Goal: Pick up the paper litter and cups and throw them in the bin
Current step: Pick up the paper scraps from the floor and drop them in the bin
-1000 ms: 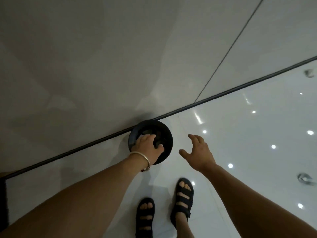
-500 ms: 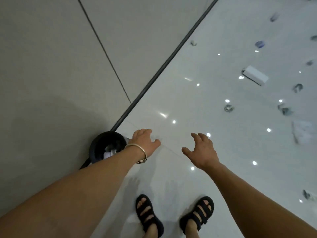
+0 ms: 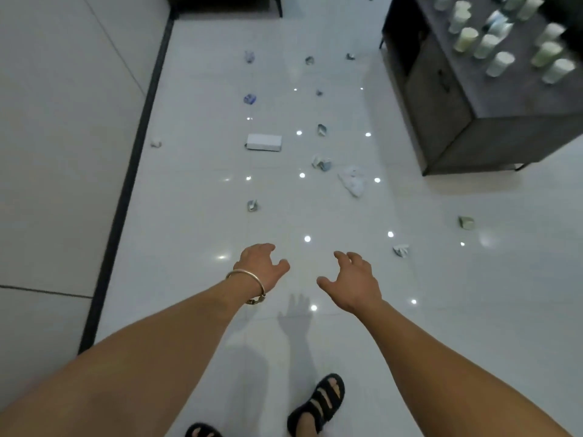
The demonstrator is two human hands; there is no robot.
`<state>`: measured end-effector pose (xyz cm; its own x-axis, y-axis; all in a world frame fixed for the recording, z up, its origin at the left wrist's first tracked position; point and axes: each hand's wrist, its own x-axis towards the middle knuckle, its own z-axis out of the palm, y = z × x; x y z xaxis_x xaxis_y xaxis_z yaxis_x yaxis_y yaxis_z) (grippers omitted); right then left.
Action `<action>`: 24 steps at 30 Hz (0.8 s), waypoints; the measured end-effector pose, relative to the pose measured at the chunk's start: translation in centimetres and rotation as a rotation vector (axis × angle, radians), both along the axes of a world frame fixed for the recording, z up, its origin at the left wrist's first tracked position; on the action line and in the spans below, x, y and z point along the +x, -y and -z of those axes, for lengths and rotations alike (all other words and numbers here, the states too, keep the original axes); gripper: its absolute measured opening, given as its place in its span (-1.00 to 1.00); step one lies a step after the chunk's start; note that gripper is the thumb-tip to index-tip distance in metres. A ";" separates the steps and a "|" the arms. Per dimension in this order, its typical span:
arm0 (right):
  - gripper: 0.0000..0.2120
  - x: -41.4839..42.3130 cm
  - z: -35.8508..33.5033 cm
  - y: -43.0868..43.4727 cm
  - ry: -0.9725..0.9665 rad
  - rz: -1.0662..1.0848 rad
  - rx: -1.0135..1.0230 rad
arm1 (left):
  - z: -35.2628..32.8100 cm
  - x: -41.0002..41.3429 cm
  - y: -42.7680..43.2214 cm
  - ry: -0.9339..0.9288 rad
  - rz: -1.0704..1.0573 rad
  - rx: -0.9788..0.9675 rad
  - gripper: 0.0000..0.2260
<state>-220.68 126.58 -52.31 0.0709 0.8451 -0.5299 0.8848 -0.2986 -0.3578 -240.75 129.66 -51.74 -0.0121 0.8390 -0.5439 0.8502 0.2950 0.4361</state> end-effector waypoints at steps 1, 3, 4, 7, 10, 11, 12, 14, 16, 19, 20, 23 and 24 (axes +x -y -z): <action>-0.28 2.3 -0.6 -0.1 0.002 0.034 -0.002 | -0.6 2.7 -0.6 0.004 0.036 0.000 -0.44; -0.28 6.4 -1.9 -0.2 0.003 0.107 -0.007 | -1.8 7.5 -1.8 0.002 0.103 -0.002 -0.44; -0.28 8.3 -2.6 -0.1 0.006 0.135 -0.008 | -2.5 9.6 -2.5 0.002 0.128 -0.005 -0.44; -0.28 13.1 -4.7 -0.3 0.021 0.217 -0.012 | -4.8 14.4 -4.6 0.012 0.199 0.020 -0.45; -0.27 16.6 -6.4 -0.6 0.020 0.308 -0.014 | -6.5 17.8 -6.6 0.026 0.280 0.040 -0.46; -0.27 17.4 -6.7 -0.8 0.016 0.340 -0.014 | -6.9 18.8 -7.4 0.026 0.308 0.032 -0.45; -0.27 18.2 -7.1 -1.1 0.013 0.368 -0.013 | -7.2 19.6 -8.2 0.024 0.333 0.017 -0.45; -0.27 19.6 -7.6 -1.8 0.016 0.410 -0.016 | -7.3 21.2 -10.1 0.025 0.380 -0.005 -0.44; -0.27 20.9 -7.9 -2.6 0.020 0.460 -0.036 | -7.3 22.7 -12.1 0.030 0.433 -0.017 -0.44; -0.28 22.7 -8.3 -4.2 0.027 0.528 -0.064 | -7.6 24.9 -15.2 0.047 0.495 -0.028 -0.43; -0.27 23.4 -8.4 -4.8 0.026 0.544 -0.069 | -7.8 25.8 -16.3 0.048 0.519 -0.030 -0.43; -0.27 25.5 -8.5 -6.4 0.008 0.583 -0.072 | -8.3 28.9 -19.4 0.030 0.564 -0.021 -0.44; -0.26 26.4 -8.3 -6.9 0.003 0.591 -0.065 | -8.3 30.2 -20.3 0.028 0.574 -0.011 -0.44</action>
